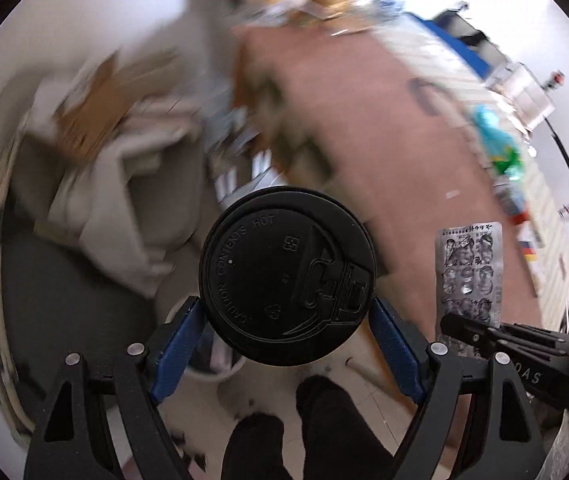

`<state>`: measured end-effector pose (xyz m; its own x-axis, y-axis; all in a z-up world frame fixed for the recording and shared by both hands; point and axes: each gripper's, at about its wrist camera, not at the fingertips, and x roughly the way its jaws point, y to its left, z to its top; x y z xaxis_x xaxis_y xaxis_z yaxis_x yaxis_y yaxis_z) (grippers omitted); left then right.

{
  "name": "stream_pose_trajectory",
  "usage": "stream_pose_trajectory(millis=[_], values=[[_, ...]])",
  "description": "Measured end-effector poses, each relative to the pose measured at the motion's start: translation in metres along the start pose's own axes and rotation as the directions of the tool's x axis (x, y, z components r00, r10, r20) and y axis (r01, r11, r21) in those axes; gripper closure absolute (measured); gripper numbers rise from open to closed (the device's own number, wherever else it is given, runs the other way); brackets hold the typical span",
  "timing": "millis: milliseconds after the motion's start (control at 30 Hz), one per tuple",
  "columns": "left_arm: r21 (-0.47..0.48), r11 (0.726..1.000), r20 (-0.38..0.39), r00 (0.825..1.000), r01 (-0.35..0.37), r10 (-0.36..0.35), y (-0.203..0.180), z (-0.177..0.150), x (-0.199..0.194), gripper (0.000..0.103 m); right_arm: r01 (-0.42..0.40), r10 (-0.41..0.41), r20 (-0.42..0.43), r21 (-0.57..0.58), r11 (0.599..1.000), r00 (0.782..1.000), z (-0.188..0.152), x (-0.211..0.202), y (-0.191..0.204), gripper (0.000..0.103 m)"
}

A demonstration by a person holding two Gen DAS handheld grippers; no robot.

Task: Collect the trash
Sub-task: 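Carry the blister pack and black lid toward the white bin, then open both tools over the white bin to drop the blister pack and lid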

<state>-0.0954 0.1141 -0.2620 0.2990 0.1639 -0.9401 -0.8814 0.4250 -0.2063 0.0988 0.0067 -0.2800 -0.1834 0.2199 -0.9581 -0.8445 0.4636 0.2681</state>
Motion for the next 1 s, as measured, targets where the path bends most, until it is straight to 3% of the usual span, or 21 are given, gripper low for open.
stream_pose_trajectory(millis=[200,267,433,533,600,667,733,800,867,1000], values=[[-0.172,0.985,-0.165,0.986,-0.011,-0.018,0.116,-0.058,0.096,0.021,-0.030,0.019,-0.159,-0.066,0.997,0.987,-0.040,0.130,0.059,0.094],[-0.218,0.976,-0.220,0.974,0.006,-0.055,0.144,-0.075,0.138,0.021,-0.025,0.006,-0.204,-0.089,0.996,0.979,-0.053,0.183,0.067,0.094],[-0.392,0.919,-0.328,0.930,0.028,-0.168,0.216,-0.119,0.260,0.020,-0.062,0.037,-0.323,-0.070,0.996,0.946,-0.071,0.317,0.067,0.094],[-0.419,0.908,-0.341,0.929,-0.012,-0.145,0.243,-0.136,0.315,0.017,-0.093,0.059,-0.374,-0.073,0.993,0.925,-0.076,0.395,0.062,0.094],[-0.418,0.907,-0.357,0.927,-0.049,-0.114,0.252,-0.144,0.339,0.004,-0.101,0.062,-0.398,-0.077,0.992,0.915,-0.079,0.444,0.057,0.093],[-0.415,0.906,-0.365,0.928,-0.087,-0.078,0.261,-0.150,0.355,0.004,-0.101,0.050,-0.440,-0.093,0.991,0.896,-0.082,0.481,0.056,0.092],[-0.409,0.903,-0.370,0.928,-0.127,-0.037,0.267,-0.157,0.361,0.004,-0.091,0.029,-0.460,-0.112,0.990,0.887,-0.083,0.511,0.055,0.074],[-0.389,0.905,-0.373,0.928,-0.172,0.016,0.272,-0.164,0.360,0.004,-0.088,0.023,-0.471,-0.117,0.989,0.882,-0.086,0.520,0.051,0.025],[-0.372,0.905,-0.378,0.924,-0.209,0.059,0.274,-0.168,0.355,0.004,-0.084,0.009,-0.467,-0.141,0.986,0.884,-0.087,0.523,0.054,0.014],[-0.344,0.897,-0.383,0.914,-0.278,0.136,0.272,-0.173,0.337,0.004,0.035,-0.138,-0.400,-0.255,0.966,0.906,-0.086,0.511,0.061,0.003]])
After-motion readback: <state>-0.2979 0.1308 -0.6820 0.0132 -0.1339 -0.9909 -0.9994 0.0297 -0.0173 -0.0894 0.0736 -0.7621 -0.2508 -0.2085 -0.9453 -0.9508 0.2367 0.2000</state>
